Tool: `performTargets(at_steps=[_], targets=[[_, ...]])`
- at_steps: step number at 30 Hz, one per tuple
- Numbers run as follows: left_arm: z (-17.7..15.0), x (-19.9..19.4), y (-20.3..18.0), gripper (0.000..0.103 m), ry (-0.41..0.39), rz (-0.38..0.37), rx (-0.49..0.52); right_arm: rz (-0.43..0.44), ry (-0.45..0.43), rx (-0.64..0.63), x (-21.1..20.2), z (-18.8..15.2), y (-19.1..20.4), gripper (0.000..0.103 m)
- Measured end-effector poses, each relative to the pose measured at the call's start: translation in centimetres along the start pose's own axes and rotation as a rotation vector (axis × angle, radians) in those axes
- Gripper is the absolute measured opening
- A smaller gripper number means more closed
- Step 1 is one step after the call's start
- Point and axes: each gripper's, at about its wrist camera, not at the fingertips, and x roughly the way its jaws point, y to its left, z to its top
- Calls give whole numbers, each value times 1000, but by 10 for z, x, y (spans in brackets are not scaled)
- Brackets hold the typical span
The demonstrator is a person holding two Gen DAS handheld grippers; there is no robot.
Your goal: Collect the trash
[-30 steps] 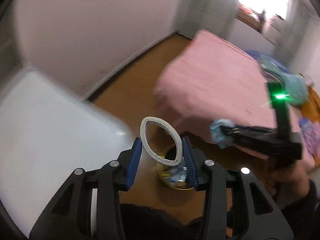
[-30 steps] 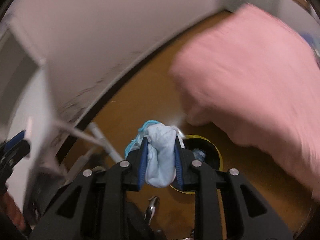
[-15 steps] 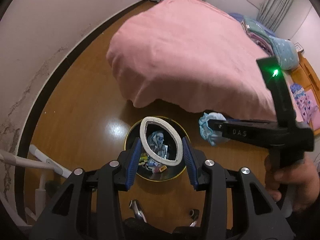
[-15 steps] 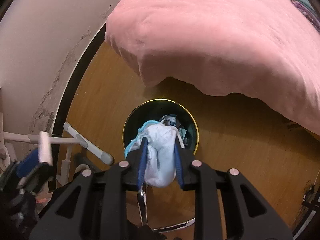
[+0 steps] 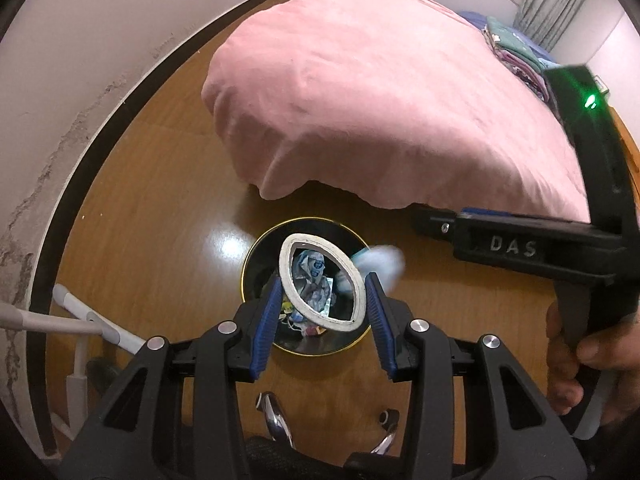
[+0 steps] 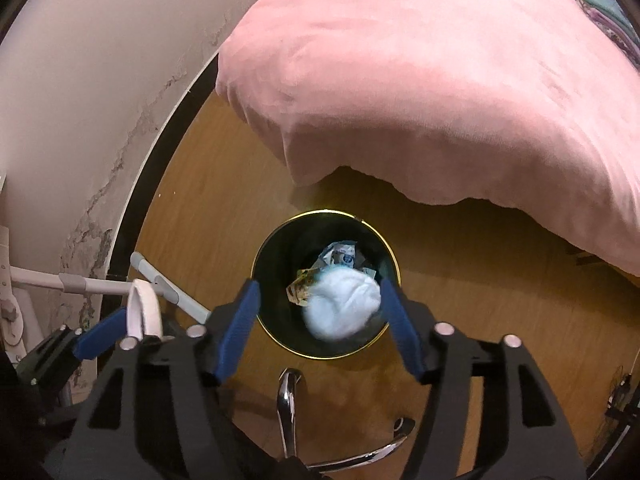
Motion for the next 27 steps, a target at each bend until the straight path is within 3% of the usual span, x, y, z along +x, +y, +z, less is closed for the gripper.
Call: performTargets(at_steps=[6,8,16,20,24,27], targets=[[5,10,-4,42,25,-16,2,4,-36,45,-7,5,-9,66],[7,10,-7,53,31,-19,8,-2,-53,55,-11,6,-11,67],[8,-15,-18,77,-17,17,43,-1,-92,25,-19,7,-6,84],[0,-59,-17,92,-91,57,51,-12,-109,-44,-25,7,11,91],[-16,-131,-1,94,-194,139,21,-17,-140,-149,-48,3,50,94],[-36,-189,27,96,-274,214,-54,24,-197,-278,-77,-4,104,96]])
